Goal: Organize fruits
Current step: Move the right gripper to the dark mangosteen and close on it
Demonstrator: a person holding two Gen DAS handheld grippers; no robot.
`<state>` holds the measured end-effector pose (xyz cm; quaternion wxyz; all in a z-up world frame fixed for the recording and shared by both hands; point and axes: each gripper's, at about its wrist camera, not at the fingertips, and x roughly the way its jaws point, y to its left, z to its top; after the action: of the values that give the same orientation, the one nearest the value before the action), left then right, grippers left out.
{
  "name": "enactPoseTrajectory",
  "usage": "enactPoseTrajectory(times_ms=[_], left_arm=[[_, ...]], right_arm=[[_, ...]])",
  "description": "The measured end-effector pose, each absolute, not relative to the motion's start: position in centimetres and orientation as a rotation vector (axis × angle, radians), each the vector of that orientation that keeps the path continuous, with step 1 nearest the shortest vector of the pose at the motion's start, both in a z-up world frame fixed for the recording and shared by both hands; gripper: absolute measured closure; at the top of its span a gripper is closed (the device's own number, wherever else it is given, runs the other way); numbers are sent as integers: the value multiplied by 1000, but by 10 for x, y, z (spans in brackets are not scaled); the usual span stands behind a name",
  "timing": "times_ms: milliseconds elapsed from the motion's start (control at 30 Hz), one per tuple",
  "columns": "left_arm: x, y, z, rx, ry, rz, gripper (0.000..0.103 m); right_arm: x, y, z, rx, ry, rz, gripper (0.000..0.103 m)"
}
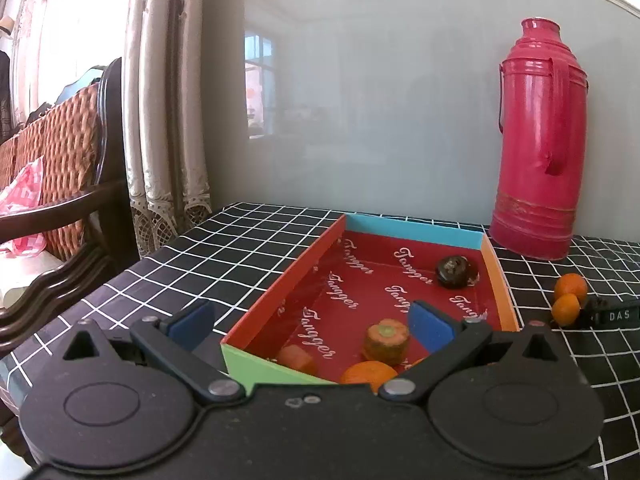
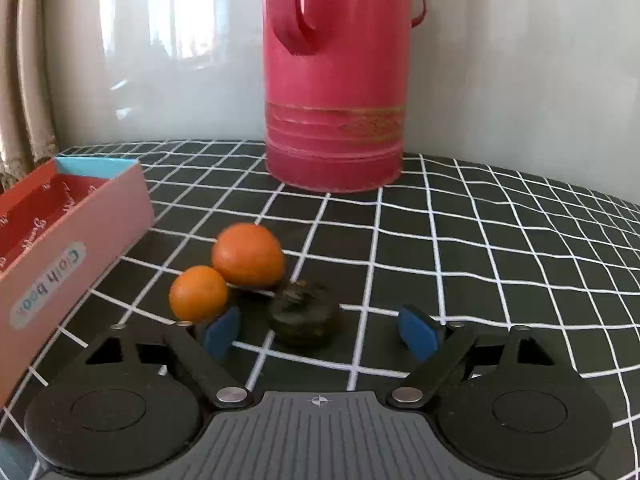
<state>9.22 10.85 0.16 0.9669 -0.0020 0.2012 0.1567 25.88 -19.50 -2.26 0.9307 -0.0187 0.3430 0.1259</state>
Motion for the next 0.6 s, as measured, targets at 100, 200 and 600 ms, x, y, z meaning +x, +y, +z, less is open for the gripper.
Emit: enactPoseTrajectory(times_ms=[100,200,600], left_arm=[[92,110,2,-8,407,319,6],[91,111,3,-15,398,322,6],[89,111,3,-23,394,333,6]], right_arm=[[260,-197,-21,-38,702,243,40],[260,-199,-20,-39,701,246,46],[255,-199,-19,-42,701,255,49]])
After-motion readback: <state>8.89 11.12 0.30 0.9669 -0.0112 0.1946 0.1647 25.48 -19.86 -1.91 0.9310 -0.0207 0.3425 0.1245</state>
